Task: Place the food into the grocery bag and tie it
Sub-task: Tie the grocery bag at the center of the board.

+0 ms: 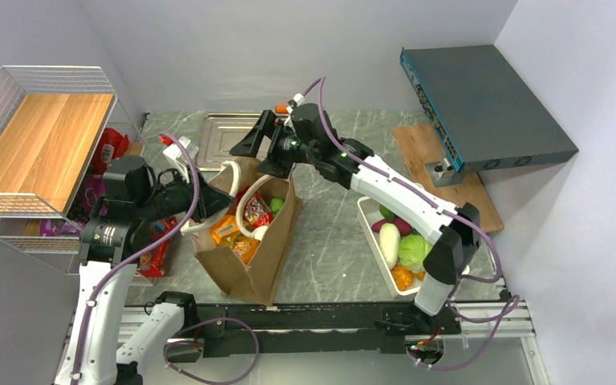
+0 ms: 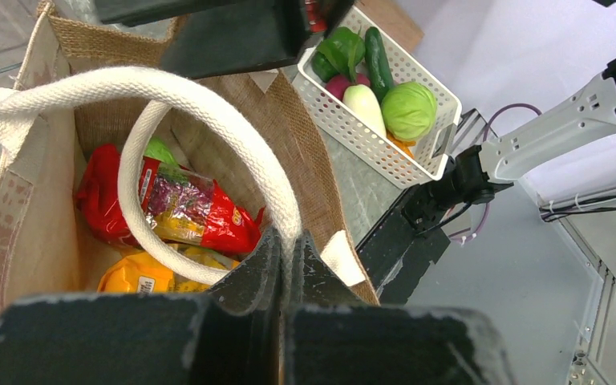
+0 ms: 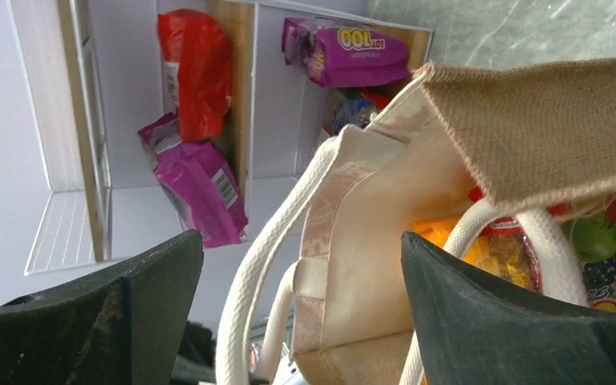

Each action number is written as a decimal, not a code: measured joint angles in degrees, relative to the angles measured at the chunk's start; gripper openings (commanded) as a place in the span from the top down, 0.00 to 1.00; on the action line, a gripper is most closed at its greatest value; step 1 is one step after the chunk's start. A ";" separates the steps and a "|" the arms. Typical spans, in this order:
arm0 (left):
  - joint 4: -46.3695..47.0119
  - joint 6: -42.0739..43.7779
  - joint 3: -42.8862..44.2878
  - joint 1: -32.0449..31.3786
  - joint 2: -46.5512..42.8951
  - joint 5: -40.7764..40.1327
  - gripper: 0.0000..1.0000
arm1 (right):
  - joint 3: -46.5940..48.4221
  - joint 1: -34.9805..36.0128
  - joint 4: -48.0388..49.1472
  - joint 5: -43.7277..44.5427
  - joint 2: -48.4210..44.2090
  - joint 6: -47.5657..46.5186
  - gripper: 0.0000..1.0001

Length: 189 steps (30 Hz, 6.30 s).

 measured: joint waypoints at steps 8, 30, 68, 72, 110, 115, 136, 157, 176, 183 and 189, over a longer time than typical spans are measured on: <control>-1.97 -1.60 4.04 0.00 1.07 -3.23 1.00 | 10.78 -0.17 -10.95 1.66 4.96 -5.57 0.10; 12.57 -25.73 6.69 0.02 -1.11 -16.31 1.00 | 27.98 3.06 -45.90 5.81 14.56 -23.06 0.28; 20.02 -40.41 5.97 0.02 -5.07 -8.68 1.00 | 11.72 15.30 -38.16 14.58 13.20 -1.97 0.31; 20.81 -40.89 5.86 0.02 -4.92 -8.55 1.00 | 12.92 15.30 -40.63 18.12 12.90 -3.82 0.39; 22.95 -39.01 4.90 0.02 -2.78 -3.06 1.00 | 6.99 9.05 -27.76 17.70 -11.96 -15.98 1.00; 26.75 -40.70 4.02 0.02 0.15 -0.55 1.00 | 2.82 9.27 -15.98 16.72 -14.34 -18.01 1.00; 26.49 -34.36 8.68 0.22 5.55 16.33 0.97 | -5.79 6.32 14.05 -27.43 -7.65 -25.64 1.00; 22.99 -33.20 7.19 0.33 4.70 19.78 0.45 | -21.33 3.48 62.90 -29.38 -4.83 -5.22 1.00; 5.07 -22.47 13.05 0.17 2.16 10.36 0.01 | -24.13 2.12 89.05 -16.79 4.07 16.48 1.00; -5.81 -16.26 19.08 0.17 1.18 1.90 0.01 | -21.46 1.62 92.61 -14.40 7.74 21.20 1.00; -8.70 -11.30 22.32 0.13 -1.14 -4.83 0.01 | -18.80 0.90 92.94 -15.41 10.03 25.11 1.00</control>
